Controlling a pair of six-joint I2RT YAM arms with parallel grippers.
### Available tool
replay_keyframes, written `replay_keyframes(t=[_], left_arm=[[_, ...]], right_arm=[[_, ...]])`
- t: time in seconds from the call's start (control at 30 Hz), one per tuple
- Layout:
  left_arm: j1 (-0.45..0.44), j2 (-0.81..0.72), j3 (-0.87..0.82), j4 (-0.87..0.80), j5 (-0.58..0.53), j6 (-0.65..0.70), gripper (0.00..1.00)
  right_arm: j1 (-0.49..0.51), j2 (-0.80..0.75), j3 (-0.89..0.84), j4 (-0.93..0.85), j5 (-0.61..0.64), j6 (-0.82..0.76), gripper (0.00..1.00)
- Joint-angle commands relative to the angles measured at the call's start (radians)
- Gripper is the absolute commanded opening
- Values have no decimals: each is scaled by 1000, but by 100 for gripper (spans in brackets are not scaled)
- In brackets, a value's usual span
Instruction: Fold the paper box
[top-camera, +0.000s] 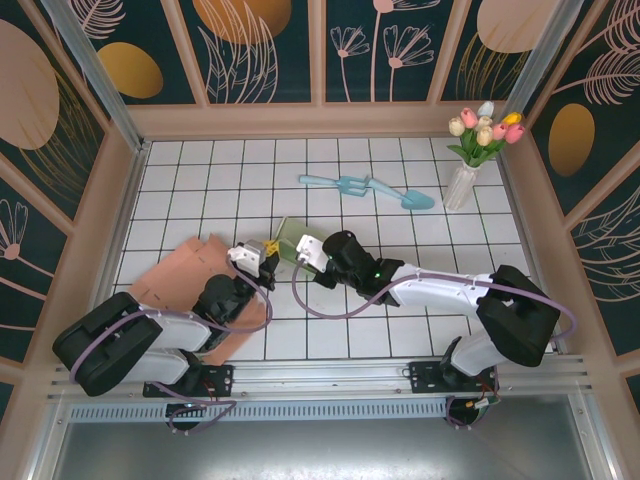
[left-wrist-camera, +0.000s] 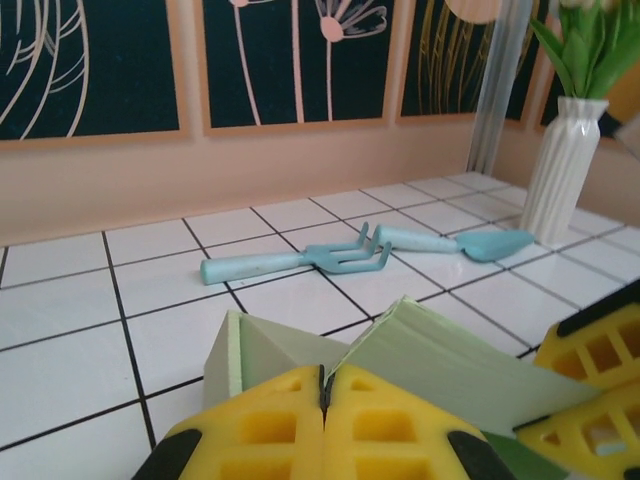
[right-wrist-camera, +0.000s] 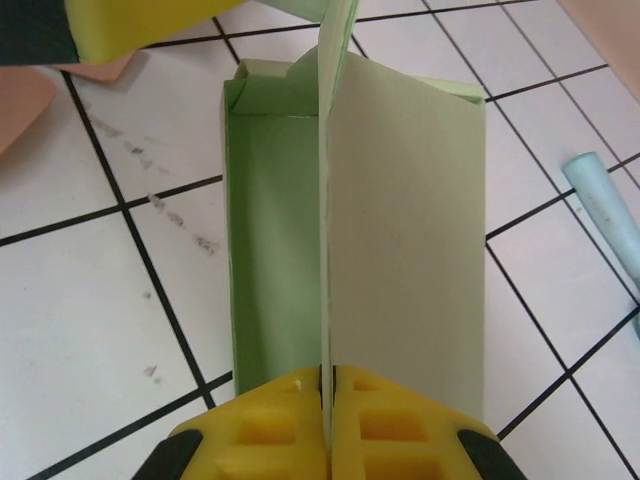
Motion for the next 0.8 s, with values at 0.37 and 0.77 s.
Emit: replay_keyframes(t=[0.37, 0.77], left_arm=[[17, -4, 71, -181, -48, -77, 40], [17, -390, 26, -631, -231, -361, 49]], right_arm=[[-26, -6, -33, -2, 29, 45, 6], [-27, 11, -40, -1, 64, 17, 10]])
